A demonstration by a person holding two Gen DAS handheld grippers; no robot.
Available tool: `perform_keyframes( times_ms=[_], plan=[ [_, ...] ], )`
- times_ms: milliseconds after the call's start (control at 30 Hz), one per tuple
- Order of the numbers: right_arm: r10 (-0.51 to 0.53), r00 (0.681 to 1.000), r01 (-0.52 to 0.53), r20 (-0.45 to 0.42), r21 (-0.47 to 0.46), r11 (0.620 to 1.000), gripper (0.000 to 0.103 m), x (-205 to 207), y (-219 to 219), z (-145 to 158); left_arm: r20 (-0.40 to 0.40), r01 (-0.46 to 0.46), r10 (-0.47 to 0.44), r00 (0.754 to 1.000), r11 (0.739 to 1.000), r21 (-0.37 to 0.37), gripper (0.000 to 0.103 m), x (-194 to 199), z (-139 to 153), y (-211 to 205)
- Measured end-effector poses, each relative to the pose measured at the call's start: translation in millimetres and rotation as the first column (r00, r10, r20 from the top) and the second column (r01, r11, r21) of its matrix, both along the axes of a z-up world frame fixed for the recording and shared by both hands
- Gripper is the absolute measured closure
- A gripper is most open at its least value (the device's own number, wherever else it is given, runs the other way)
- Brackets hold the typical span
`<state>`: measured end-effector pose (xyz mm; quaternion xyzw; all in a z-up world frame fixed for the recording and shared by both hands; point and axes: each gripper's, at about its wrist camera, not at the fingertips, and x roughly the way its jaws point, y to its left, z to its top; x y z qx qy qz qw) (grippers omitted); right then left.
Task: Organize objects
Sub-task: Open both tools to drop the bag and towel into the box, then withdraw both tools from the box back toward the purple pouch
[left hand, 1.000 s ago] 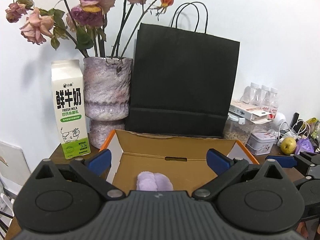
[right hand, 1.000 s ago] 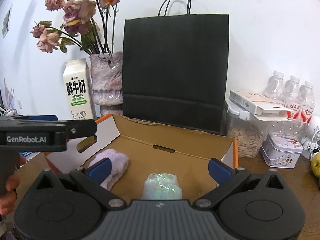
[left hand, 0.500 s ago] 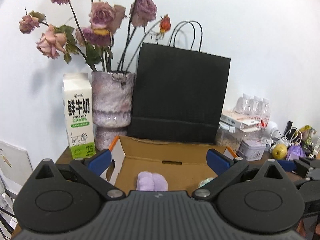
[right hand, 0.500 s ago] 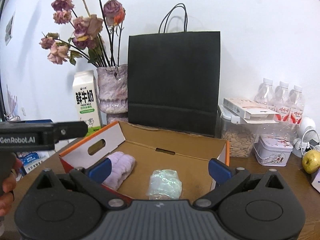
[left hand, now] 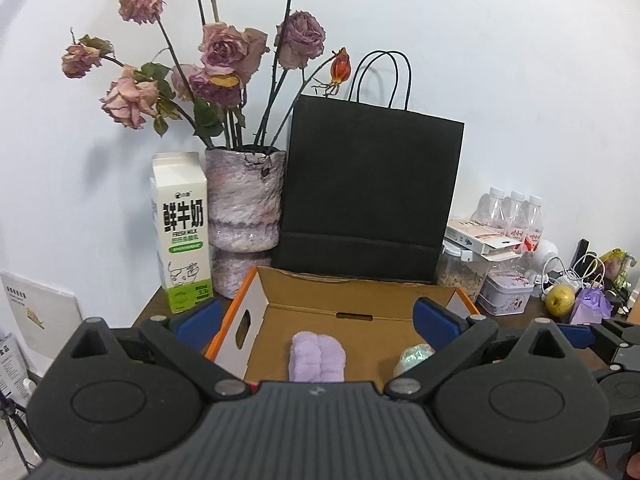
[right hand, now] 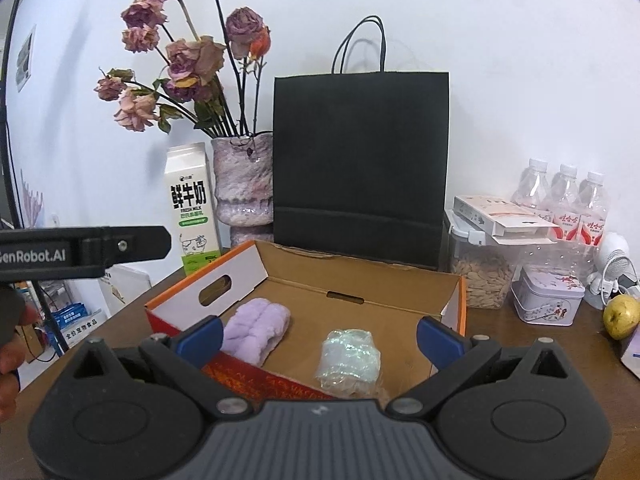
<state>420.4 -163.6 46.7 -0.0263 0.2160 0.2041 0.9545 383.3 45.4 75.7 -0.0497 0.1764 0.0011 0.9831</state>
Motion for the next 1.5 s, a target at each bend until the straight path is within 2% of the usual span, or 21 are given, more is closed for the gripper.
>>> perform_keyframes(
  times_ms=[333,633,1100,1500],
  plan=[
    [-0.004,1.000,0.004,0.027,-0.002,1.000,0.000,-47,-7,18,0.008,-0.009,0.009,1.000,1.000,0.013,0.000,-50,15,-6],
    [-0.008,0.999,0.008,0.032,-0.013,1.000,0.000,-94,-12,22,-0.006,-0.009,0.009,1.000,1.000,0.027,0.000,-93,15,-7],
    [-0.001,1.000,0.001,-0.001,-0.035,0.999,0.000,-157,-25,4,-0.067,-0.016,0.018,0.998,0.999,0.033,0.000,-150,-3,-6],
    [0.008,0.998,-0.012,-0.056,-0.058,0.998,0.000,-196,-30,-27,-0.130,-0.026,0.029,0.991,0.999,0.028,0.000,-184,-32,-4]
  ],
)
